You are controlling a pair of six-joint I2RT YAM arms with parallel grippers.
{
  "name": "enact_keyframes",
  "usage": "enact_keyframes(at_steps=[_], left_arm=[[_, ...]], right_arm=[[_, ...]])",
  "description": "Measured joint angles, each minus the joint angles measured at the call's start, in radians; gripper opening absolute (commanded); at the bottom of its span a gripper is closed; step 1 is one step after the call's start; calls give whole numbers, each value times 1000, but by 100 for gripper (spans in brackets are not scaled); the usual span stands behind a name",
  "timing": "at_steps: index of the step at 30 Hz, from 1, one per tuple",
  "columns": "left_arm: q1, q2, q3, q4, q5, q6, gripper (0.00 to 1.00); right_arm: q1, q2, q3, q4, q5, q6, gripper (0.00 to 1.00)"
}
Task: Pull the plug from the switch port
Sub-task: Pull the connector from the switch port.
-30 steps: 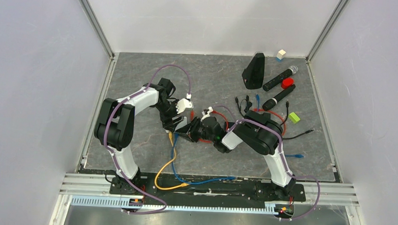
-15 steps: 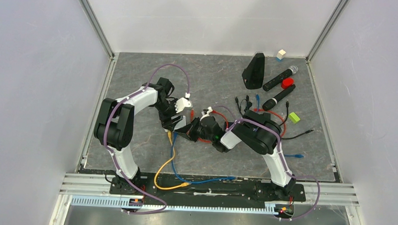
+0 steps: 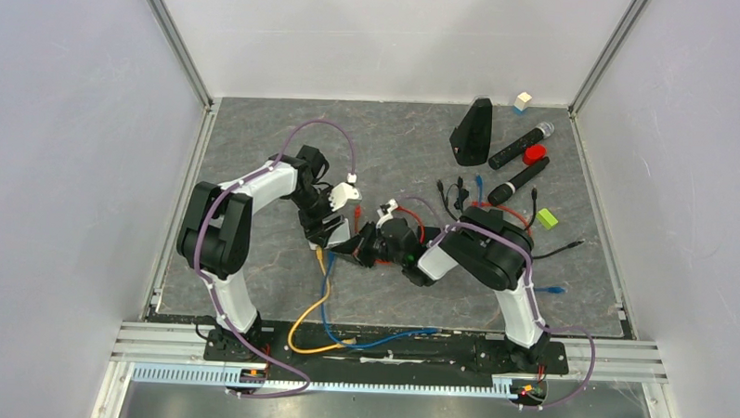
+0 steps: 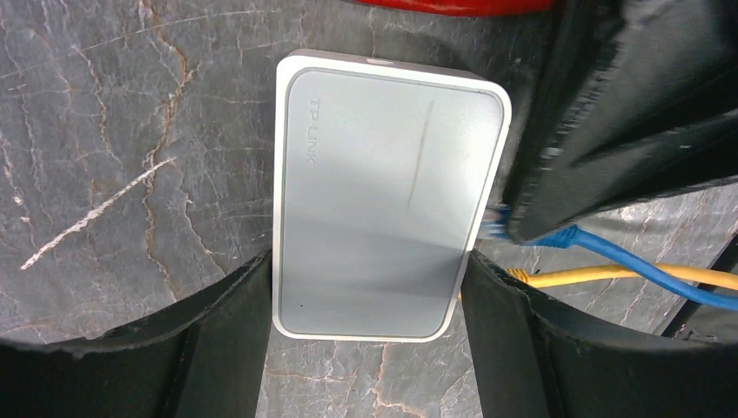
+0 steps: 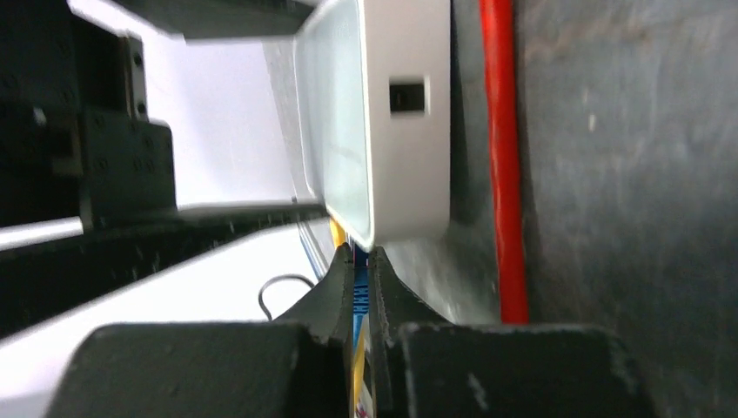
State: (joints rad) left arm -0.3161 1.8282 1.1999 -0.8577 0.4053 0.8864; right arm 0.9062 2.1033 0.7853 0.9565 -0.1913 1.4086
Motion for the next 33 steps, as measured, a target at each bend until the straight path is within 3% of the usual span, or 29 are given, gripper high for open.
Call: enact_keyframes(at_steps=[11,21,26,33], left_arm=[[1,0,1,10,-12,-15,59],[3,-2,-1,11,-2,-14,59],[3,-2,-1,12,-2,-14,59],[3,-3,-2,18,-2,-14,59]], right_arm=[[18,-128,-122,-9,-109,-42,0],[-138,-494,-183,-228,80,-297,0],[-222,-457,-144,-305,141,-362,0],[-265,-264,48,-394,154,-407,0]])
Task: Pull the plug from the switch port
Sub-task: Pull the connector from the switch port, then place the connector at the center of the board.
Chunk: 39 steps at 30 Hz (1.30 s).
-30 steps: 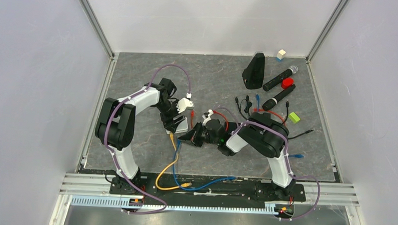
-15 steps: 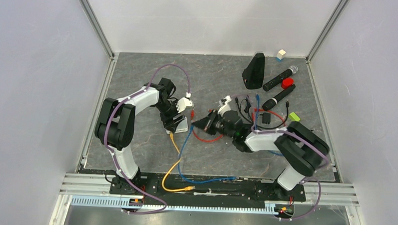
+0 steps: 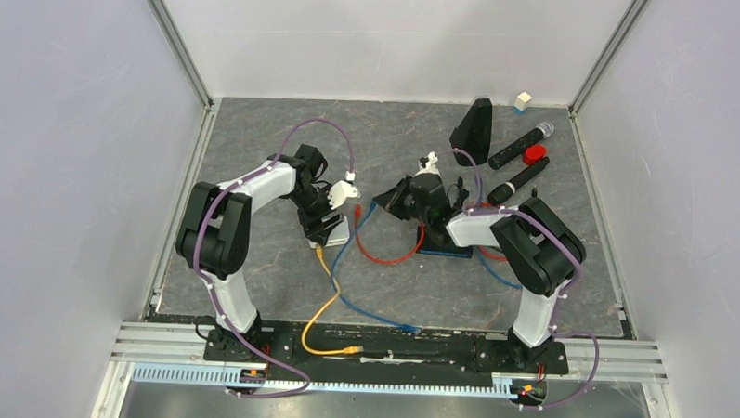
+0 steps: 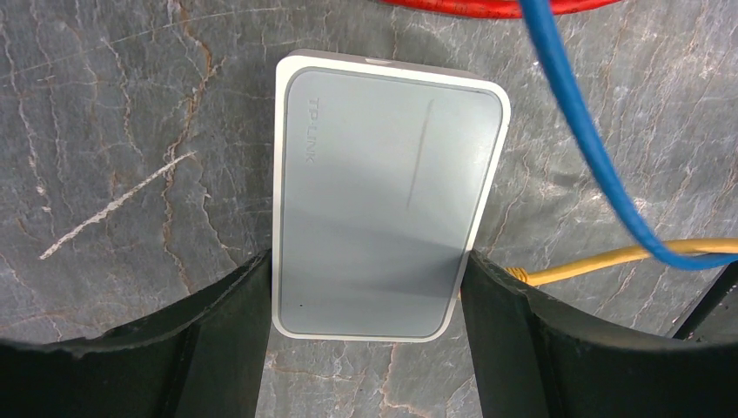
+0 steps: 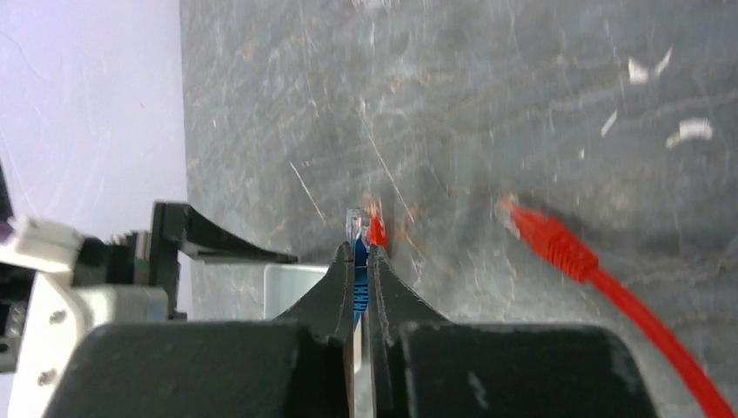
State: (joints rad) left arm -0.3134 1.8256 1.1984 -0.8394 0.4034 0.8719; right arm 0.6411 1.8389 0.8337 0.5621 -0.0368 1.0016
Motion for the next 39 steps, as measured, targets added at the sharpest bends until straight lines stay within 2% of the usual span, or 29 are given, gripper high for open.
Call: enact_keyframes(at_steps=[4,7,12,17,19,25,34,39], left_arm=[[0,-2,-2,3,-1,0,59],[0,-3,-4,5,-2,0,59],[0,-3,-5,6,-2,0,60],[0,-3,-5,6,-5,0,59],[0,-3,-5,6,-5,0,59],[0,-3,-5,6,-6,0,59],[0,-3,-5,6,-6,0,59],[0,-3,-5,6,-6,0,59]], right_arm=[[-44,17,70,-16,-12,-8,0],[-95,-29,93,-19,-34,-10,0],[-152,-249,83,-8,-47,-7,0],[-180,-473,20,115,-58,24,0],[-187,-515,14,140,-64,27,0],[-201,-574,14,219,-153,60,0],[-215,-578,23,550,-342,266,0],[-220,-597,58,590,-416,283,0]])
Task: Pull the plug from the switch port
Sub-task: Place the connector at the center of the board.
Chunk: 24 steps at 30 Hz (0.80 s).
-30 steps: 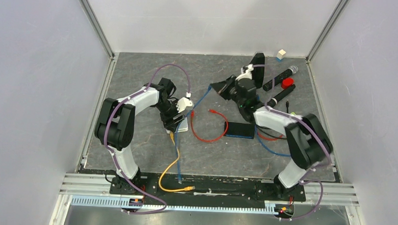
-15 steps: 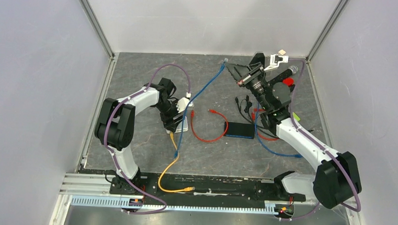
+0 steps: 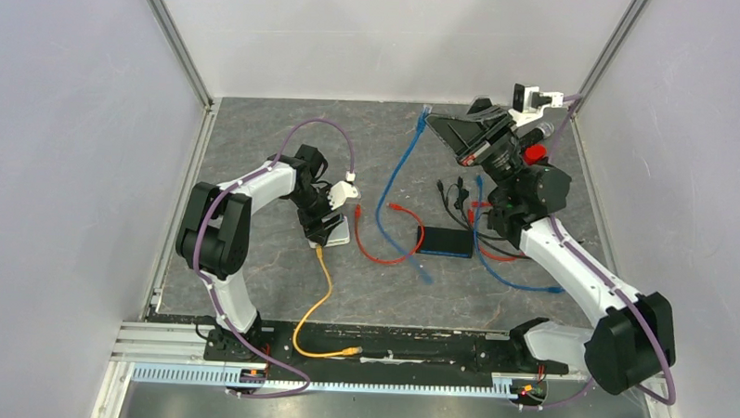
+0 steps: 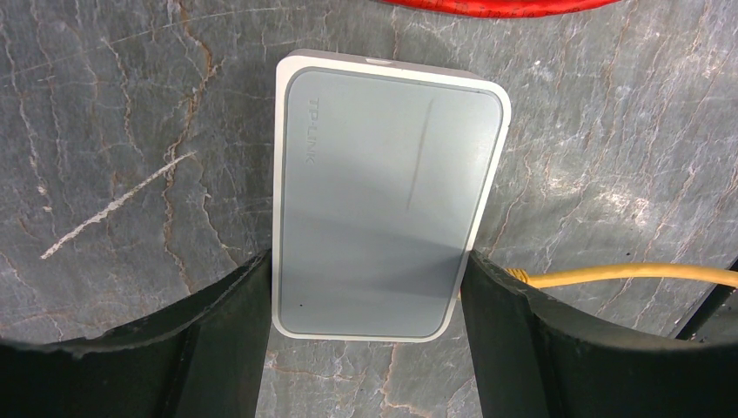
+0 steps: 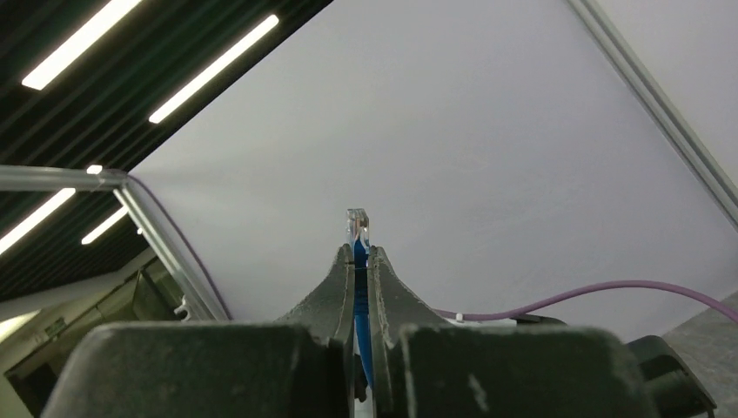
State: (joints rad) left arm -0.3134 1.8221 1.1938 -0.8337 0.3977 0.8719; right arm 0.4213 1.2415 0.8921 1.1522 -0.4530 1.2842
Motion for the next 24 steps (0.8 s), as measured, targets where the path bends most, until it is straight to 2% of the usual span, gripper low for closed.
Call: enact_keyframes(at_steps=[4,6,10,13,21,24], left_arm=[[0,0,0,0,0,0,59],[0,0,0,0,0,0,59],[0,0,0,0,0,0,59],[0,0,0,0,0,0,59],[0,-1,-1,2,0,0,59],[0,-2,-2,3,0,0,59]], right_arm=[[-1,-69,26,-80,-43,-62,0],[-3,-116,28,-185,-52,-125,0],[-23,-104,16,-301,-62,-192,0],[-33,11,4,-344,-70,-216,0],[-34,497,14,-454,-24,-227,0],[-32,624,103,-535,4,-257,6]])
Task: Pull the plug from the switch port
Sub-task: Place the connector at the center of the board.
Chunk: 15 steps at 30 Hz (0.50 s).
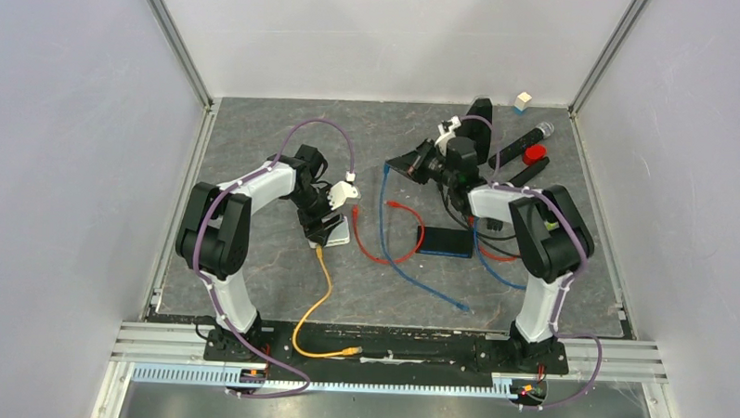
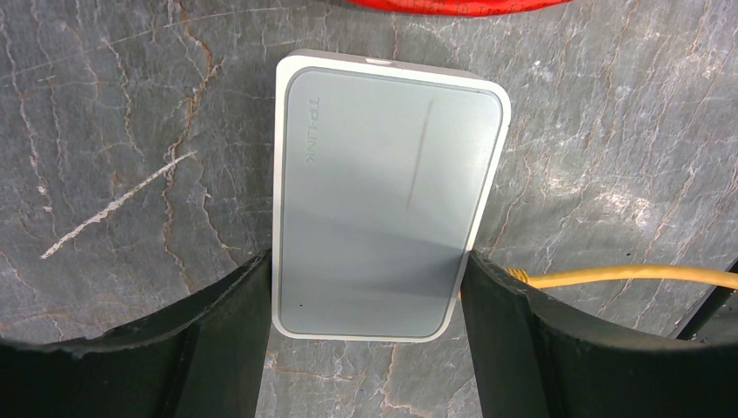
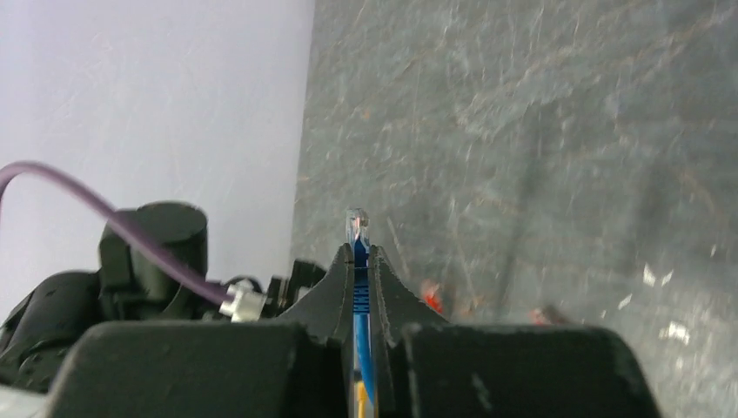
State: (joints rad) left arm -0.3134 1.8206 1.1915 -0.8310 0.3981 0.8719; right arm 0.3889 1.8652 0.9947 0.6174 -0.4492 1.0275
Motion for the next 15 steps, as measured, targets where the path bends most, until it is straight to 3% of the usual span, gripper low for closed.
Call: enact_keyframes(at_steps=[2,3,5,6,9,15], left_arm=[[0,0,0,0,0,0,59],[0,0,0,0,0,0,59],[0,0,0,0,0,0,59],[0,0,0,0,0,0,59],[0,0,0,0,0,0,59],[0,0,0,0,1,0,58]], right_arm=[[1,47,59,-27,16,-19,7],[4,67,93,-44,18,-34,13],[11,95,144,-61,19,-51,38],[18,105,160,-63,22,-60,39],[37,109,161,-82,31,-83,56],[52,58,86,-132,50,-149,63]])
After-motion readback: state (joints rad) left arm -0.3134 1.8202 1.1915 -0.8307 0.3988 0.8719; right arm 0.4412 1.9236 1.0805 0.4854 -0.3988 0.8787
